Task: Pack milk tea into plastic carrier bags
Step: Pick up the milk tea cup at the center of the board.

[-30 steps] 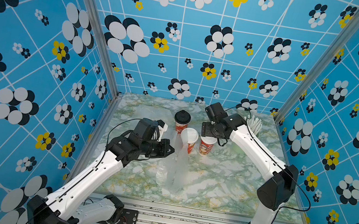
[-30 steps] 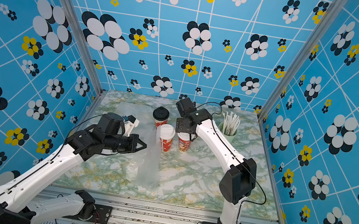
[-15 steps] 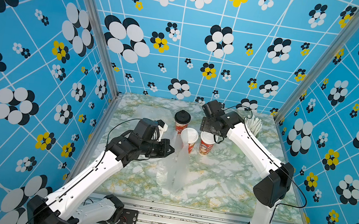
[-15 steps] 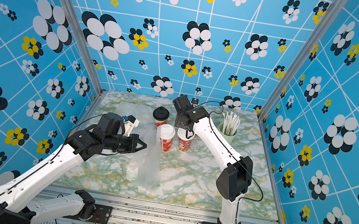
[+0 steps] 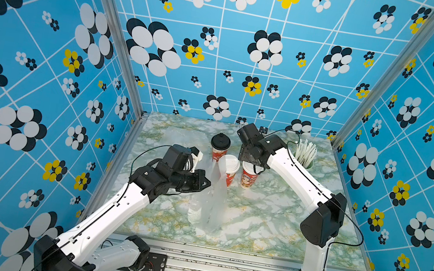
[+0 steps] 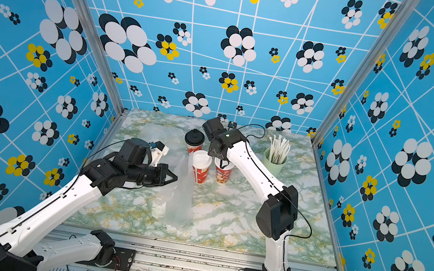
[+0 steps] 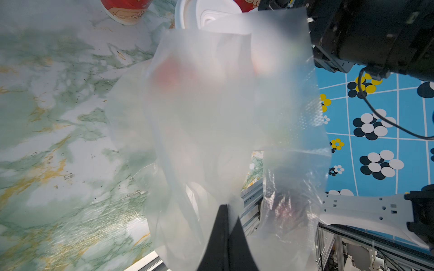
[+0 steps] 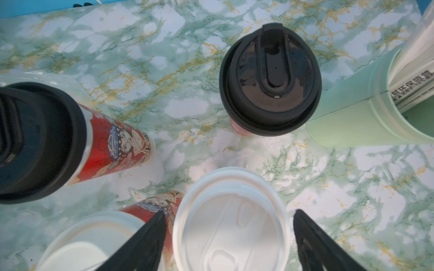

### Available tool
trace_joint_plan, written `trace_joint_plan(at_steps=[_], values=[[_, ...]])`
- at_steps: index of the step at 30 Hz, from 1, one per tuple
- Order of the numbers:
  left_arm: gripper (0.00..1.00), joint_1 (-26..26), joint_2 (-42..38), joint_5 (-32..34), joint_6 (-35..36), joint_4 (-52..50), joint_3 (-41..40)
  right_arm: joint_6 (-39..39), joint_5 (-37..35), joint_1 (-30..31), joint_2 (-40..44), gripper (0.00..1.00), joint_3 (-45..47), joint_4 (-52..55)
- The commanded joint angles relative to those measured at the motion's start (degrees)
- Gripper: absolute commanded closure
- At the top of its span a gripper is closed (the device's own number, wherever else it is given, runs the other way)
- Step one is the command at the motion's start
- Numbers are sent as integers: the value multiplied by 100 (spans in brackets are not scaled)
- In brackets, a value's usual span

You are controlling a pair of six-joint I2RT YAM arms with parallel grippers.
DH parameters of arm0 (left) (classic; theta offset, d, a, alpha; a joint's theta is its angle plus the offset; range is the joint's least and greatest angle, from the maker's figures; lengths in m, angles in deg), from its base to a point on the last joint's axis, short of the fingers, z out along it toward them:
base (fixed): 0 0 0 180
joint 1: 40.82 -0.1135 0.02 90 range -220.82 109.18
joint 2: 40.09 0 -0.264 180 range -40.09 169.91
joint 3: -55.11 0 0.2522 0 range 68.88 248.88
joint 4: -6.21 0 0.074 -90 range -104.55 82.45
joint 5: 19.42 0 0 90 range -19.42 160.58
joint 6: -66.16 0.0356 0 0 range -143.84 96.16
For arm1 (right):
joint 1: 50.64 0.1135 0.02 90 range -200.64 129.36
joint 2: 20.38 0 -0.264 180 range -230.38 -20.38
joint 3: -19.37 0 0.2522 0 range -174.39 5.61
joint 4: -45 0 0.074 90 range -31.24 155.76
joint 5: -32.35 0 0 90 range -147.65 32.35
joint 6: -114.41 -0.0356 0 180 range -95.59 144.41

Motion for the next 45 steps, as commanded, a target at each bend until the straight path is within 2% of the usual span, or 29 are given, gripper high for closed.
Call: trace_joint_plan(at_steps=[1, 36, 45], values=[[100, -45, -65, -91, -44, 100, -96, -107, -154, 35, 82, 14, 136, 195], [100, -38, -130, -90, -88, 101, -117, 77, 41, 96, -230, 16, 237, 533], [100, -35, -190, -72, -110, 118, -179, 86, 140, 100, -266, 22, 255, 512]])
